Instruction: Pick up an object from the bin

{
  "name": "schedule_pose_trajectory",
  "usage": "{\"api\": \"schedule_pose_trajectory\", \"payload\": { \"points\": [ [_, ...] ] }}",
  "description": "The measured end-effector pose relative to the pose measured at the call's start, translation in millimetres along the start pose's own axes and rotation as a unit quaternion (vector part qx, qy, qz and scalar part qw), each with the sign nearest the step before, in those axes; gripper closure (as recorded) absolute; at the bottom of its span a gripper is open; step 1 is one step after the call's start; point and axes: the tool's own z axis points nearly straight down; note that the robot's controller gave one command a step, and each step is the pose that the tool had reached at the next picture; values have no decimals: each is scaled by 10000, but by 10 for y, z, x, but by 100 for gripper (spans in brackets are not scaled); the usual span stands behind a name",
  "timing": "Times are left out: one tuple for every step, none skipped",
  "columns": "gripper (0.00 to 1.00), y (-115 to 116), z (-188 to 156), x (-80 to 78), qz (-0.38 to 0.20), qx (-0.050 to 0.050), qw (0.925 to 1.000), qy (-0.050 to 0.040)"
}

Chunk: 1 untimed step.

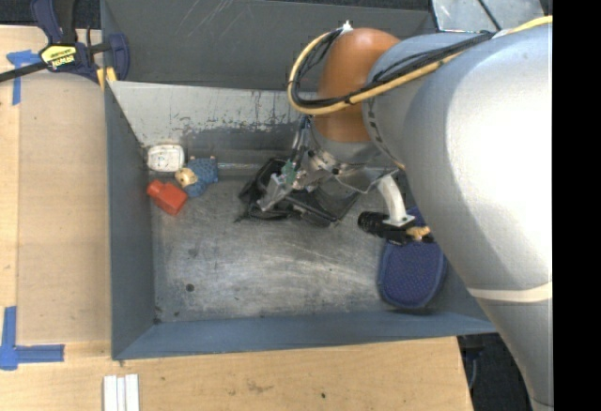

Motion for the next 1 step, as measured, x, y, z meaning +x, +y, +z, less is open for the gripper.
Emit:
{"api": "schedule_pose_trajectory", "payload": {
  "points": [
    [100, -25, -57, 17, -31, -35, 10000, -15]
  ]
}}
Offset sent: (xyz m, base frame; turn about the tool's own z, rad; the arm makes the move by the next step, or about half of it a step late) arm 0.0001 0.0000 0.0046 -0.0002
